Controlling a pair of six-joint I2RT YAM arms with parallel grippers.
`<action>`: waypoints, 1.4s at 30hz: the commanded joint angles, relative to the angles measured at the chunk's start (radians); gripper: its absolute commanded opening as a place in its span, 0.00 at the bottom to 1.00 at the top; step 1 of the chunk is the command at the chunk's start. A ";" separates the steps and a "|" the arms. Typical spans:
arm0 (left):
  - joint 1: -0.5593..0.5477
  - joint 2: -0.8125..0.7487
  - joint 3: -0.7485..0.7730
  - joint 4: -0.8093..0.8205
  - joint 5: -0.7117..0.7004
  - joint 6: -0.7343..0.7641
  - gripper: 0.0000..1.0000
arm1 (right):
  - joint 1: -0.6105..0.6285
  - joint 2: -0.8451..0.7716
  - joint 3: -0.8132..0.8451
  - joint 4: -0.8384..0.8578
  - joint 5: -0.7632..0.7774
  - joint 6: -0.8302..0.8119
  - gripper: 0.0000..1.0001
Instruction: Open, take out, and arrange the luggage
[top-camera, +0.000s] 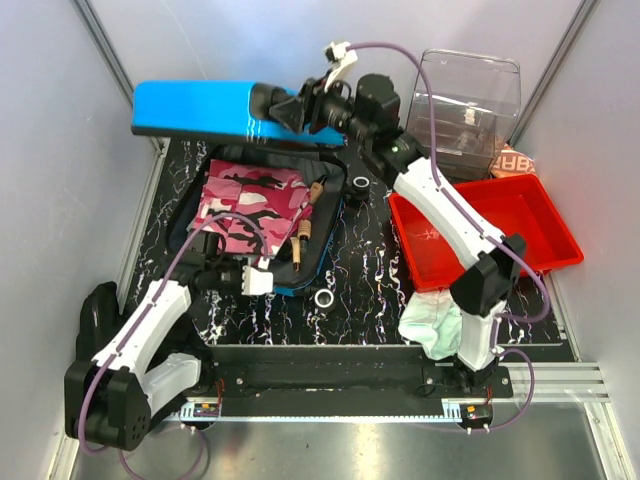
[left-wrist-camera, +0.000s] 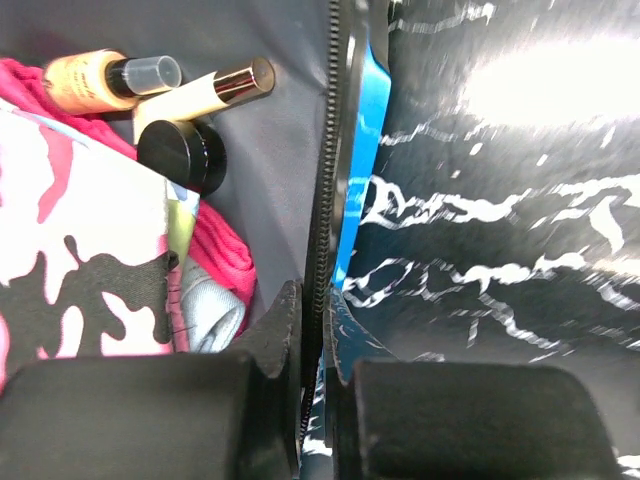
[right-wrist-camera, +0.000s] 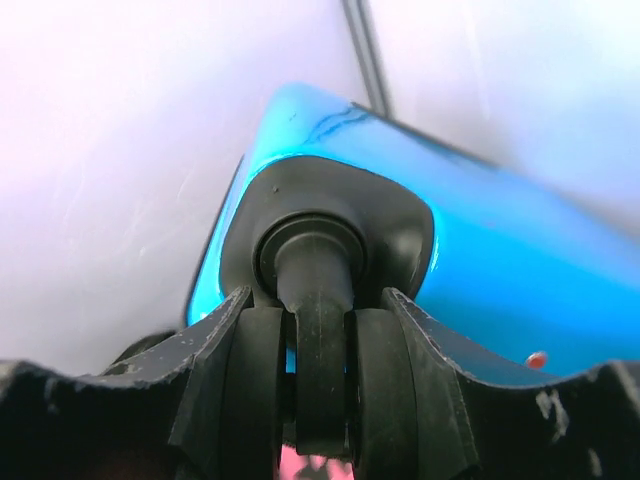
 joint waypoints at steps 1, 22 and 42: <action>-0.022 0.025 0.059 -0.026 0.117 -0.346 0.00 | -0.088 0.113 0.182 0.089 -0.020 -0.034 0.00; -0.034 0.025 0.023 0.113 0.148 -0.573 0.00 | -0.337 0.543 0.612 0.232 -0.040 0.120 0.41; -0.035 0.012 -0.018 0.325 0.094 -0.781 0.00 | -0.311 0.096 0.101 0.212 0.182 -0.168 1.00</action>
